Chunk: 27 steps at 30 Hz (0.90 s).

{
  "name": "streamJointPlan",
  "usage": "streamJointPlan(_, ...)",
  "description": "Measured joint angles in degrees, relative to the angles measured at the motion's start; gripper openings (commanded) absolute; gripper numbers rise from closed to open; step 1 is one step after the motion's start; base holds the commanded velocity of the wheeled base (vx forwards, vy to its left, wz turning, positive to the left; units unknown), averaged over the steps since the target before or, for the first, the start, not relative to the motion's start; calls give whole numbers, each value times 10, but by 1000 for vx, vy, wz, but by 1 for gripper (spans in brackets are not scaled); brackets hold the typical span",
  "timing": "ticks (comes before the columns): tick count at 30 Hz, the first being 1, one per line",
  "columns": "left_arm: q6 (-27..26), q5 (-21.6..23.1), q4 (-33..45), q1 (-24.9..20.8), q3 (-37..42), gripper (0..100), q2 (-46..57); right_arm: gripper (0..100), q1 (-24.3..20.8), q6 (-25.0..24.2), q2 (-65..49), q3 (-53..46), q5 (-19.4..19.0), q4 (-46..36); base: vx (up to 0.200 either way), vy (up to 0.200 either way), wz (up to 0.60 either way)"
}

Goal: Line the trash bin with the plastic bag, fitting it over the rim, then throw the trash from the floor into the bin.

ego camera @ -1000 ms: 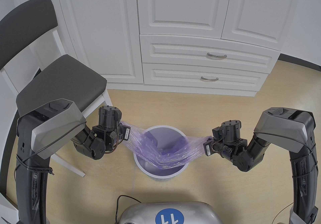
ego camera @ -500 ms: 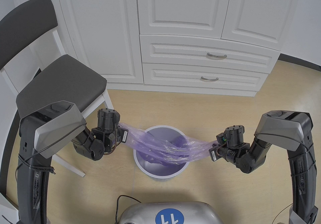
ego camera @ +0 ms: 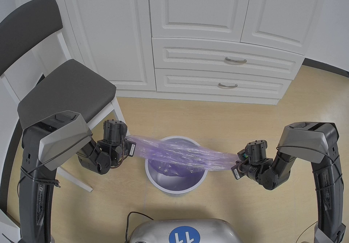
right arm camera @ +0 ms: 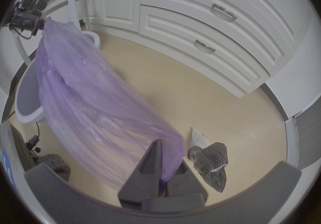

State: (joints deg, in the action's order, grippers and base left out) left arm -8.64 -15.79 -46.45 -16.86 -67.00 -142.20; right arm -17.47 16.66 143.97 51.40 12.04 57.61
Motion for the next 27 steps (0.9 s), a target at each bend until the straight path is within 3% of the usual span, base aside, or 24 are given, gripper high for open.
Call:
streamJointPlan(10,-2,1,1,5,-1,0,-1,0,7,22,-8,-20,0,0,0,0,0)
streamJointPlan(17,-34,11,1,9,35,0,12,0,10,47,-27,-48,-3,-1,0,0,0)
streamJointPlan(22,-77,65,0,11,97,0,41,0,12,81,-49,-84,-9,-3,0,0,0)
streamJointPlan(27,-127,105,0,18,145,0,72,0,17,148,-74,-130,-38,-2,0,0,0)
